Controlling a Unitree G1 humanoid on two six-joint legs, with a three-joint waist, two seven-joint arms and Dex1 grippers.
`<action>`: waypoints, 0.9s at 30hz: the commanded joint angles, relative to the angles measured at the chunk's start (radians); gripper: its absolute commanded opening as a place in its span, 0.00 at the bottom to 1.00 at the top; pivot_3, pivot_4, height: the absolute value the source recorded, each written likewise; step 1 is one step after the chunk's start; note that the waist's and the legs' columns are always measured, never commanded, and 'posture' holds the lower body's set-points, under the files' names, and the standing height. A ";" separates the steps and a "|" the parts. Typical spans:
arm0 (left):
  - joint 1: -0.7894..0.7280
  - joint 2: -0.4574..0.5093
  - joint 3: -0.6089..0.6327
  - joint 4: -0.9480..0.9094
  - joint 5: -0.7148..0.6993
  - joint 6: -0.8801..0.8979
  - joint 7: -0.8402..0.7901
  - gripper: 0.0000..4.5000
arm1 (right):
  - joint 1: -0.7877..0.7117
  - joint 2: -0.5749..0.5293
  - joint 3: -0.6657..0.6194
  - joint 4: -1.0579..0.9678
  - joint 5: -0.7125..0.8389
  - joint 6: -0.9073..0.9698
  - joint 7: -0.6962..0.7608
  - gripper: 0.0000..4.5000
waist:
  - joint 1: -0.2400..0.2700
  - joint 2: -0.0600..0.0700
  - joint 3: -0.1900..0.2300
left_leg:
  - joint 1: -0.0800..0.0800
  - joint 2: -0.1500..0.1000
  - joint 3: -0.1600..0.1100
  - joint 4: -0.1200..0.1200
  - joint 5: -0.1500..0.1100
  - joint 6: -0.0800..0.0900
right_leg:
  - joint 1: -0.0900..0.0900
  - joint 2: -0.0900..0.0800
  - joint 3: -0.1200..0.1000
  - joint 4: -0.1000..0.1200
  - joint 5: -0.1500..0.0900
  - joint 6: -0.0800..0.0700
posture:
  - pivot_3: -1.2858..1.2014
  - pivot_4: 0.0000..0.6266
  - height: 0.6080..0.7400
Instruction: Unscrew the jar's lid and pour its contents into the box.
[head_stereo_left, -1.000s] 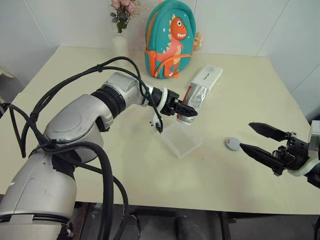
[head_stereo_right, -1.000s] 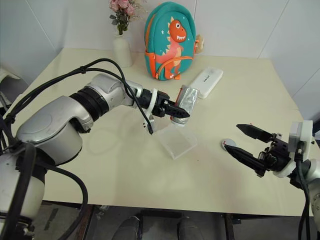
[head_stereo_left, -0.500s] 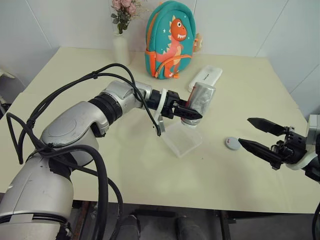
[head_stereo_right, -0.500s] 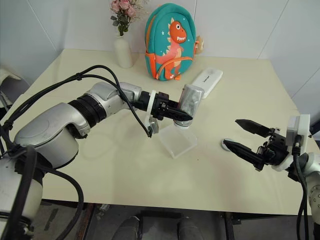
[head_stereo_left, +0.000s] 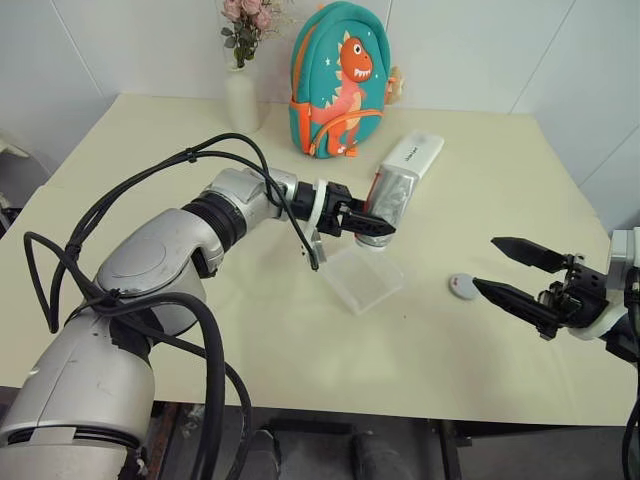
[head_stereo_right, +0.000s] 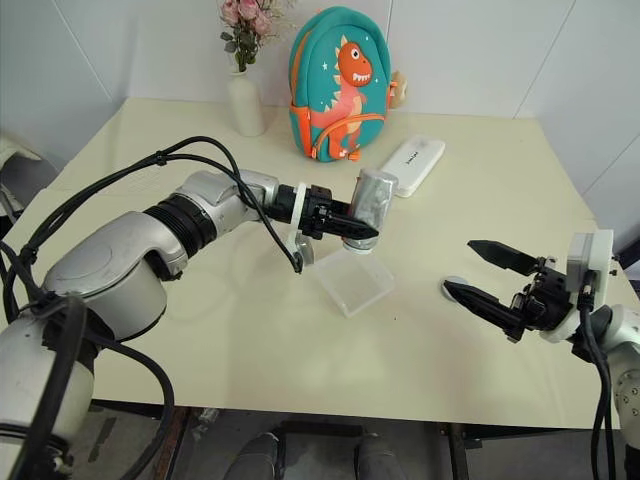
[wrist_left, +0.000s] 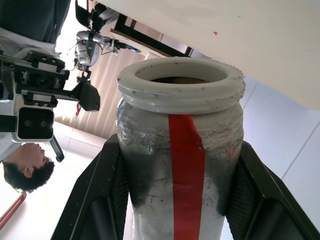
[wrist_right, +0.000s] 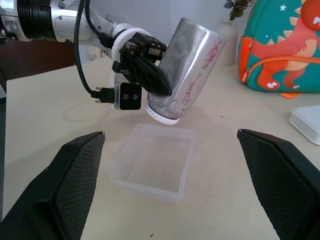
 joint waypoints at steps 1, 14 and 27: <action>-0.026 -0.024 0.004 0.038 -0.002 0.024 0.027 0.46 | -0.014 0.004 0.001 -0.021 0.008 -0.013 -0.002 0.99 | 0.001 0.000 0.000 | 0.000 0.000 0.000 0.000 0.000 0.000 | 0.000 0.000 0.000 0.000 0.000 0.000 | 0.52 0.24 1.00; -0.072 -0.041 0.011 0.127 -0.029 0.036 0.079 0.46 | -0.027 0.005 0.014 -0.019 0.006 -0.009 -0.015 0.99 | 0.000 0.000 0.000 | 0.000 0.000 0.000 0.000 0.000 0.000 | 0.000 0.000 0.000 0.000 0.000 0.000 | 0.52 0.24 1.00; 0.008 0.011 0.549 0.289 -0.738 -0.585 -0.561 0.46 | -0.032 -0.004 0.006 -0.008 0.007 -0.011 -0.011 0.99 | -0.003 0.001 0.000 | 0.001 0.000 0.001 -0.002 0.000 0.000 | 0.000 0.000 0.000 0.000 0.000 0.000 | 0.52 0.24 1.00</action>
